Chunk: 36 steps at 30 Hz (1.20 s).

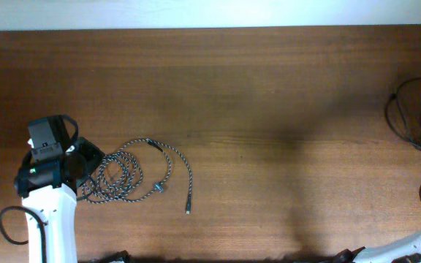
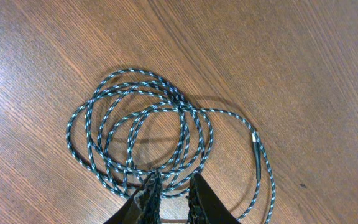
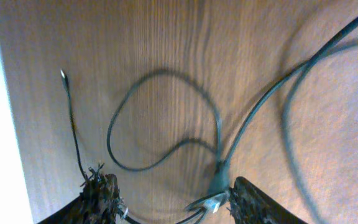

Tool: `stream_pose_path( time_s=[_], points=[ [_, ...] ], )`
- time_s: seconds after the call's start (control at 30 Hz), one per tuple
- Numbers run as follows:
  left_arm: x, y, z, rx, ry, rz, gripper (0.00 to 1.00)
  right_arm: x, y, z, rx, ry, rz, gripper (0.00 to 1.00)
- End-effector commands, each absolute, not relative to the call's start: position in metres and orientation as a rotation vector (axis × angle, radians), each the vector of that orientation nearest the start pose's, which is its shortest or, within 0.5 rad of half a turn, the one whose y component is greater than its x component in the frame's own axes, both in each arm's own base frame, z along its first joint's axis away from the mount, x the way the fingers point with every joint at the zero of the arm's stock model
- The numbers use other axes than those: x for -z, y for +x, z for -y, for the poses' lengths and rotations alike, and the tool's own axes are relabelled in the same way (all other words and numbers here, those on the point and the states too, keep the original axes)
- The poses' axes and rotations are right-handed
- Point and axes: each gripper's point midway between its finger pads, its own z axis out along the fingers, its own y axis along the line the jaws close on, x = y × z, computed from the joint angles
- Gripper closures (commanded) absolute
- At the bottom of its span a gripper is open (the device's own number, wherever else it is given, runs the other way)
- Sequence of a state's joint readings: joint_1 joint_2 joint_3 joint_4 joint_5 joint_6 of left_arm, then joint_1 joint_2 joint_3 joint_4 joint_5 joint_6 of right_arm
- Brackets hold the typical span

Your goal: Untangle cables

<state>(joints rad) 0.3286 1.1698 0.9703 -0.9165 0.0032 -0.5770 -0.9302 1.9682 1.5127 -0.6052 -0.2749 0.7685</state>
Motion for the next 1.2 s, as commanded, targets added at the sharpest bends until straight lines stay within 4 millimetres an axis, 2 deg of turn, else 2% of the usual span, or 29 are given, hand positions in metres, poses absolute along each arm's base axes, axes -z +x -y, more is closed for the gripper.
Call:
stream_pose_path(
  time_s=[0.0, 0.03, 0.07, 0.13, 0.2, 0.23, 0.33, 0.4, 0.43, 0.5, 0.57, 0.63, 0.7, 0.73, 0.77, 0.8, 0.83, 0.87, 0.9, 0.93, 1.0, 1.03, 1.07, 1.17],
  points=[
    [-0.144, 0.260, -0.090, 0.080, -1.183, -2.419, 0.81, -0.059, 0.338, 0.343, -0.153, 2.075, -1.743, 0.48],
    [-0.144, 0.260, -0.090, 0.080, -1.184, -2.422, 0.81, -0.058, 0.335, 0.345, -0.098, 2.105, -1.715, 0.49],
    [-0.144, 0.259, -0.089, 0.079, -1.185, -2.424, 0.81, -0.057, 0.323, 0.351, 0.011, 2.140, -1.690, 0.45],
    [-0.144, 0.259, -0.089, 0.079, -1.185, -2.424, 0.80, -0.049, 0.295, 0.354, 0.190, 2.240, -1.654, 0.46],
    [-0.144, 0.259, -0.089, 0.080, -1.185, -2.424, 0.80, -0.029, 0.295, 0.350, 0.182, 2.269, -1.689, 0.51],
    [-0.144, 0.259, -0.089, 0.080, -1.185, -2.424, 0.80, -0.018, 0.296, 0.351, 0.183, 2.281, -1.695, 0.55],
    [-0.144, 0.259, -0.089, 0.085, -1.185, -2.425, 0.80, -0.001, 0.306, 0.356, 0.144, 2.269, -1.688, 0.70],
    [-0.144, 0.259, -0.089, 0.085, -1.184, -2.425, 0.80, 0.012, 0.303, 0.353, 0.150, 2.293, -1.710, 0.90],
    [-0.144, 0.259, -0.089, 0.085, -1.184, -2.425, 0.79, 0.013, 0.300, 0.352, 0.154, 2.302, -1.715, 0.96],
    [-0.144, 0.259, -0.089, 0.085, -1.185, -2.425, 0.79, 0.012, 0.289, 0.352, 0.156, 2.340, -1.711, 0.96],
    [-0.144, 0.259, -0.089, 0.084, -1.184, -2.425, 0.78, -0.005, 0.275, 0.362, 0.133, 2.370, -1.662, 0.96],
    [-0.144, 0.259, -0.089, 0.084, -1.185, -2.425, 0.78, -0.046, 0.270, 0.381, 0.006, 2.309, -1.611, 0.96],
    [-0.144, 0.259, -0.089, 0.084, -1.185, -2.425, 0.78, -0.087, 0.291, 0.398, -0.195, 2.072, -1.679, 0.96],
    [-0.144, 0.260, -0.089, 0.083, -1.184, -2.424, 0.77, -0.085, 0.291, 0.395, -0.232, 2.075, -1.685, 0.85],
    [-0.144, 0.260, -0.089, 0.083, -1.184, -2.424, 0.77, -0.073, 0.291, 0.385, -0.247, 2.111, -1.723, 0.52],
    [-0.144, 0.260, -0.089, 0.083, -1.184, -2.424, 0.77, -0.055, 0.306, 0.360, -0.292, 2.129, -1.813, 0.58],
    [-0.144, 0.259, -0.089, 0.083, -1.185, -2.424, 0.76, -0.050, 0.313, 0.350, -0.294, 2.131, -1.844, 0.62],
    [-0.144, 0.260, -0.089, 0.083, -1.184, -2.424, 0.76, -0.042, 0.309, 0.340, -0.237, 2.266, -1.784, 0.63],
    [-0.144, 0.259, -0.089, 0.084, -1.185, -2.425, 0.76, -0.035, 0.301, 0.339, -0.131, 2.402, -1.669, 0.62],
    [-0.144, 0.259, -0.089, 0.083, -1.185, -2.425, 0.76, -0.031, 0.298, 0.341, -0.101, 2.446, -1.618, 0.64],
    [-0.144, 0.259, -0.089, 0.079, -1.185, -2.424, 0.75, -0.019, 0.282, 0.347, 0.017, 2.561, -1.493, 0.73],
    [-0.144, 0.259, -0.089, 0.079, -1.185, -2.424, 0.75, -0.018, 0.275, 0.354, 0.099, 2.580, -1.426, 0.73],
    [-0.144, 0.259, -0.089, 0.079, -1.185, -2.424, 0.75, -0.019, 0.280, 0.362, 0.105, 2.545, -1.405, 0.73],
    [-0.144, 0.259, -0.089, 0.080, -1.186, -2.423, 0.75, -0.010, 0.281, 0.364, 0.104, 2.562, -1.387, 0.74]
  ],
)
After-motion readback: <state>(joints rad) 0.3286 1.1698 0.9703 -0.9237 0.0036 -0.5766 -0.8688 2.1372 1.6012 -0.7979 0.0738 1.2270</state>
